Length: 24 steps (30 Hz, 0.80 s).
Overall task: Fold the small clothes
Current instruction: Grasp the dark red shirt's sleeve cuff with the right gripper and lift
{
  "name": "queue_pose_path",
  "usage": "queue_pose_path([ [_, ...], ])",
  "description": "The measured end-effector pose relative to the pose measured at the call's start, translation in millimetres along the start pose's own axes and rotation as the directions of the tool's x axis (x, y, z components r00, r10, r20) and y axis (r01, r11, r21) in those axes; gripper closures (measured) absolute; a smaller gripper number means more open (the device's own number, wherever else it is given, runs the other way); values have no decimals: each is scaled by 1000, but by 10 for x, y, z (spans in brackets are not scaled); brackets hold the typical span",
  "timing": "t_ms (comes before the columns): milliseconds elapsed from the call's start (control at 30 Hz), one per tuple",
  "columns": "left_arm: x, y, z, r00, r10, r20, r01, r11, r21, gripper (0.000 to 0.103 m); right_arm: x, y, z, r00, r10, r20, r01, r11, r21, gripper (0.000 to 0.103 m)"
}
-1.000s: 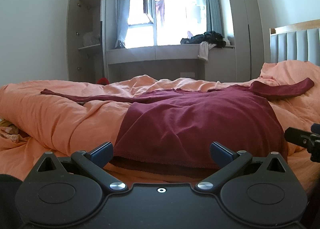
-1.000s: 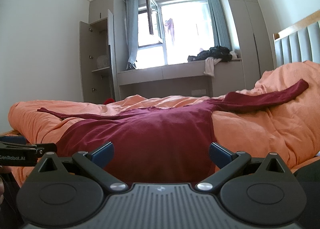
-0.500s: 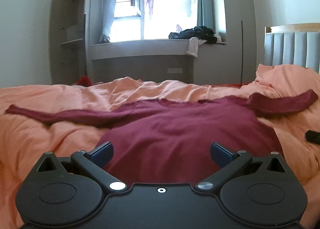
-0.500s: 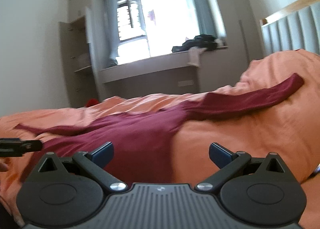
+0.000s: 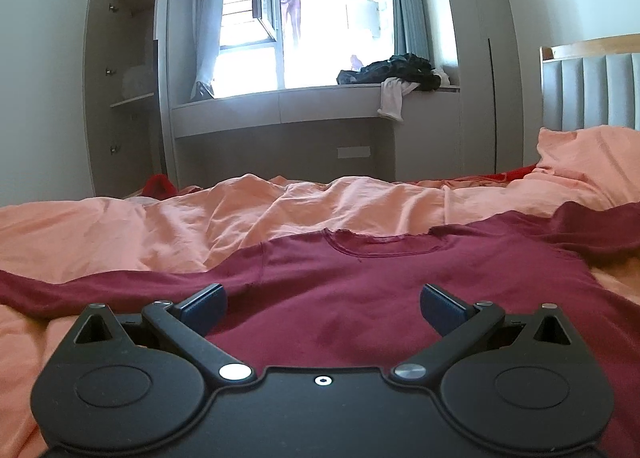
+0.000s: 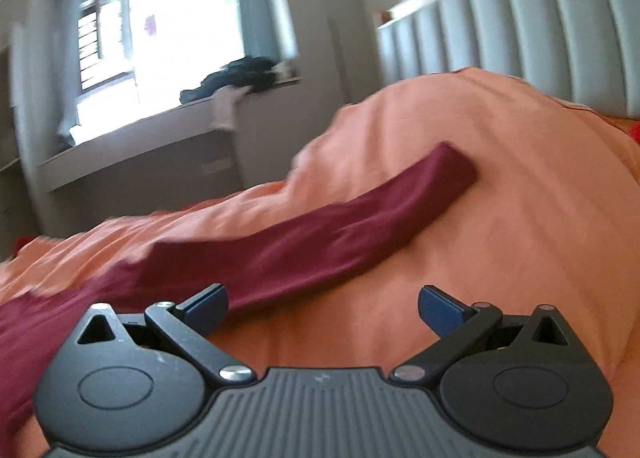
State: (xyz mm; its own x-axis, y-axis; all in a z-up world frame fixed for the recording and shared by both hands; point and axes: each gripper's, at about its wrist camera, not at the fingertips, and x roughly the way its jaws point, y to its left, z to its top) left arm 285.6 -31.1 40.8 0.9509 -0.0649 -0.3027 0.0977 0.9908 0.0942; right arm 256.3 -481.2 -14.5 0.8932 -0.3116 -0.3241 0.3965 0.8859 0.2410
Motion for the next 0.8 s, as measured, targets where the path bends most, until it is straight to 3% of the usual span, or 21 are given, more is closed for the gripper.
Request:
queue_pose_path([
  [267,258,118,-190,998,-17,-65,13,998,-56,0,660,-464,318,985,-160,66,151,981,119,1],
  [367,305,149,-236,996,-24,-89,18,997,-69,0,846,-553,411,974,-212,81,199,970,143,10],
  [500,351,158,-271,993,-35,-115,26,997,-75,0,1018,-603,492,952,-294,87,278,947,161,36],
  [633,336,161,-274,992,-40,-121,30,996,-83,0,1091,-548,503,931,-356,73,345,929,138,86],
  [700,323,174,-274,992,-43,-116,33,996,-88,0,1063,-485,531,938,-338,74,326,935,136,94],
  [800,301,185,-262,993,-44,-108,34,995,-96,0,933,-281,650,940,-322,115,314,946,78,95],
])
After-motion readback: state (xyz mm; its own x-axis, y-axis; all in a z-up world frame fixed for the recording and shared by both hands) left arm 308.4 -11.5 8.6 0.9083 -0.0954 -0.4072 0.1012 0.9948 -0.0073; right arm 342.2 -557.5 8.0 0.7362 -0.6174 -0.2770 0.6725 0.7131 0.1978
